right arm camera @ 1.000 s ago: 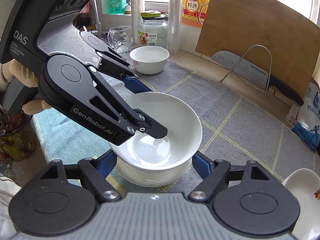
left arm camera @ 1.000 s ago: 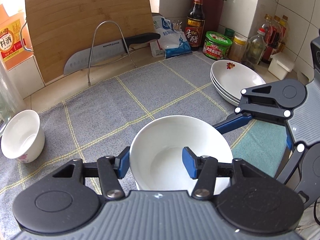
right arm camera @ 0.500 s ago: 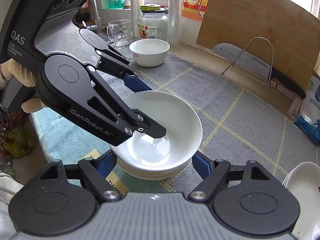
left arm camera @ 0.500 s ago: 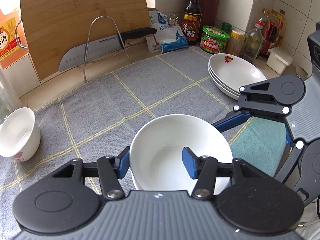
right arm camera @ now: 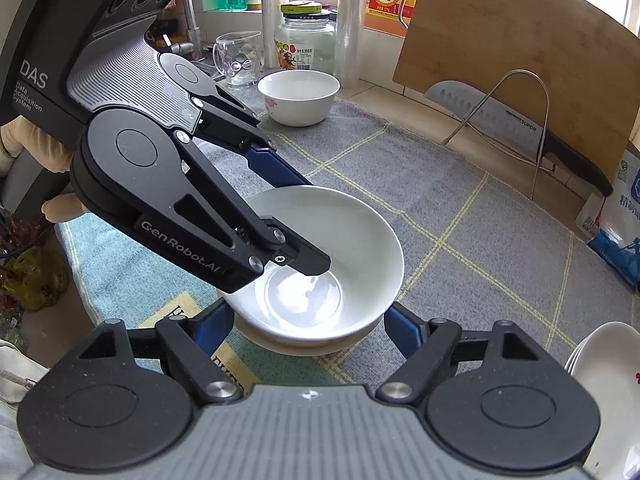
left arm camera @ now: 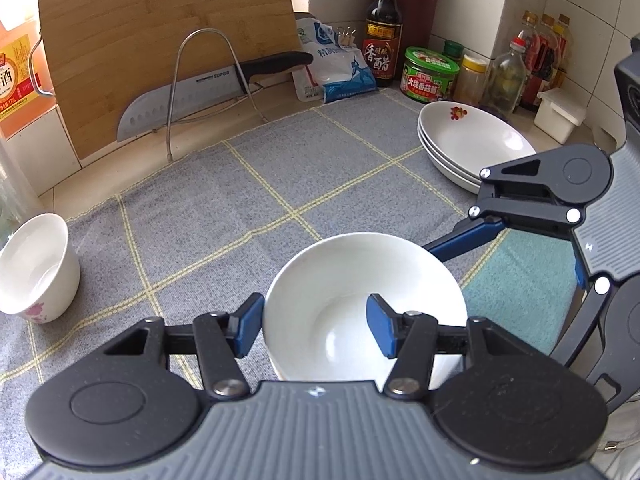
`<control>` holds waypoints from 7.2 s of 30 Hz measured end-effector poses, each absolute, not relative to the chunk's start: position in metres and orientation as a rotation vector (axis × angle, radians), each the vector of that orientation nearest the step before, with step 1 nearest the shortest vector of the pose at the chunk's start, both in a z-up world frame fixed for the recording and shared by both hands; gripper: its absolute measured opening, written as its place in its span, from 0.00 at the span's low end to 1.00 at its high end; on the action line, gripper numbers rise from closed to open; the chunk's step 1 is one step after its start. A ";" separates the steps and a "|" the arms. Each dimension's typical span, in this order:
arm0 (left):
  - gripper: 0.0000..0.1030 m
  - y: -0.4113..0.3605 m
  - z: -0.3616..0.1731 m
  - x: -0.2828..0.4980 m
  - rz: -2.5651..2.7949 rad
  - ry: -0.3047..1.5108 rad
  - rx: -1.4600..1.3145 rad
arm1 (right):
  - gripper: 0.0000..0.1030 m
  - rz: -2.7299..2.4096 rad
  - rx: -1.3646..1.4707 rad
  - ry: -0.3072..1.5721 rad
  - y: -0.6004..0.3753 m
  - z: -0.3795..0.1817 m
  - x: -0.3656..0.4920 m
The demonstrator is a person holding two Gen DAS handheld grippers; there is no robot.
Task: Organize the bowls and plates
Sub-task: 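Open the left tool to release the bowl and withdraw it, then move the right tool to the pink-flowered bowl and grasp its rim, then lift the pink-flowered bowl with the right tool toward the nested bowls, then lower the bowl into the nested bowls and open the right tool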
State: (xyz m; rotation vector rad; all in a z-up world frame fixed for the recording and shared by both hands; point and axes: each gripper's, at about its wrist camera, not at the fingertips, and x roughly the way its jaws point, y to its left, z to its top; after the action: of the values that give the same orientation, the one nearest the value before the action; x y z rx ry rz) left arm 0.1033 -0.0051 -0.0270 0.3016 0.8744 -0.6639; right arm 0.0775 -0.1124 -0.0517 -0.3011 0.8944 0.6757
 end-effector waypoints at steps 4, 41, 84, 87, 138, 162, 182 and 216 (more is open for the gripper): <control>0.69 -0.002 -0.024 0.103 -0.657 0.857 0.303 | 1.00 0.691 -0.281 0.858 -0.115 -0.044 0.076; 0.88 0.160 -0.028 0.149 -0.330 0.767 0.209 | 1.00 0.751 -0.450 0.754 -0.002 -0.011 0.166; 0.85 0.157 -0.085 0.213 -0.308 0.637 0.273 | 0.77 0.801 -0.269 1.009 0.097 -0.081 0.361; 0.85 0.158 -0.085 0.214 -0.313 0.634 0.271 | 0.76 0.803 -0.266 1.019 0.099 -0.083 0.364; 0.85 0.121 -0.036 0.122 -0.412 0.675 0.321 | 0.77 0.866 -0.229 1.020 0.045 -0.024 0.264; 0.85 0.053 0.000 0.046 -0.530 0.656 0.380 | 0.77 0.855 -0.240 0.967 -0.049 0.015 0.168; 0.85 -0.003 -0.018 0.050 -0.653 0.679 0.365 | 0.77 0.739 -0.204 1.018 -0.114 0.005 0.149; 0.88 -0.003 -0.043 0.056 -0.679 0.743 0.318 | 0.77 0.719 -0.160 1.055 -0.120 -0.025 0.144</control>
State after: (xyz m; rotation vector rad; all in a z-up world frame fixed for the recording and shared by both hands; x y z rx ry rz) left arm 0.0556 -0.0029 -0.0433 0.3177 0.7434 -0.6795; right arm 0.1437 -0.1204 -0.0247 -0.1599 1.0553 0.7192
